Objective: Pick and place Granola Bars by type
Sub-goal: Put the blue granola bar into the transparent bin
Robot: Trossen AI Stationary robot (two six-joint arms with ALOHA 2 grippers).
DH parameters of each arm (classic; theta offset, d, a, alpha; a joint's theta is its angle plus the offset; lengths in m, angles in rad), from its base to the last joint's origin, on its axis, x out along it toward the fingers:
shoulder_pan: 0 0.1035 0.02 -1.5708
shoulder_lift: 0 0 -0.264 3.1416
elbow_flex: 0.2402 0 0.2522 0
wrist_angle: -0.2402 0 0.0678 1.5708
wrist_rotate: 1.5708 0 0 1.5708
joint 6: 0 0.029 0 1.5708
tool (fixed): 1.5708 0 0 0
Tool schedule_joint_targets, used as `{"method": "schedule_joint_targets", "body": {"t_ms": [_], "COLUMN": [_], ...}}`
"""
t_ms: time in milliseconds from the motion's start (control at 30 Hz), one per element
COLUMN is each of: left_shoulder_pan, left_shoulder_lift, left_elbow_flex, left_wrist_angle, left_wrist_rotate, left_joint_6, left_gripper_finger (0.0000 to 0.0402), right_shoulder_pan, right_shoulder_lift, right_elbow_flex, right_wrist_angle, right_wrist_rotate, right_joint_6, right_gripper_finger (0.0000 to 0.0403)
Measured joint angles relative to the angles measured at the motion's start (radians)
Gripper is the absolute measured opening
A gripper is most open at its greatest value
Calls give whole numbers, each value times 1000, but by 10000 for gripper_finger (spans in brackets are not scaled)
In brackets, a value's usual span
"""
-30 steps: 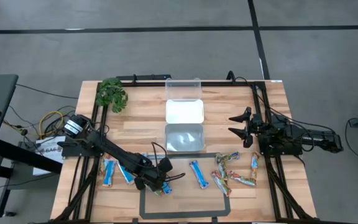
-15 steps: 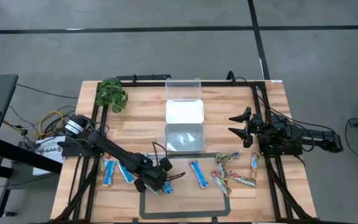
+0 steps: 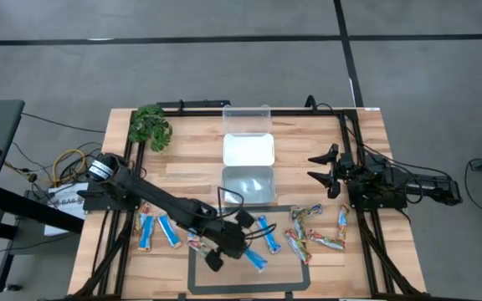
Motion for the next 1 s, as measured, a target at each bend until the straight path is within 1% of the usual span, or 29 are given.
{"method": "schedule_joint_targets", "body": {"t_ms": [167,300,533,700,867,1000], "left_shoulder_pan": [18,24,31,65,154,270], "left_shoulder_lift": [-2,-3,-4,-4,-4,-4], "left_elbow_flex": [175,269,286,286,286,286], "left_wrist_angle": [1,-3,-20,-51,-78,-103], "left_wrist_rotate": [0,-1,-1,-1,-1,-1], "left_joint_6": [-38,-65,-65,-64,-65,-65], "left_gripper_finger": [41,41,41,41,41,41], "right_shoulder_pan": [0,0,0,0,0,0], "right_shoulder_lift": [0,0,0,0,0,0], "right_elbow_flex": [0,0,0,0,0,0], "right_wrist_angle": [0,0,0,0,0,0], "right_wrist_rotate": [0,0,0,0,0,0], "right_joint_6": [0,0,0,0,0,0], "right_gripper_finger": [240,240,240,240,240,240]}}
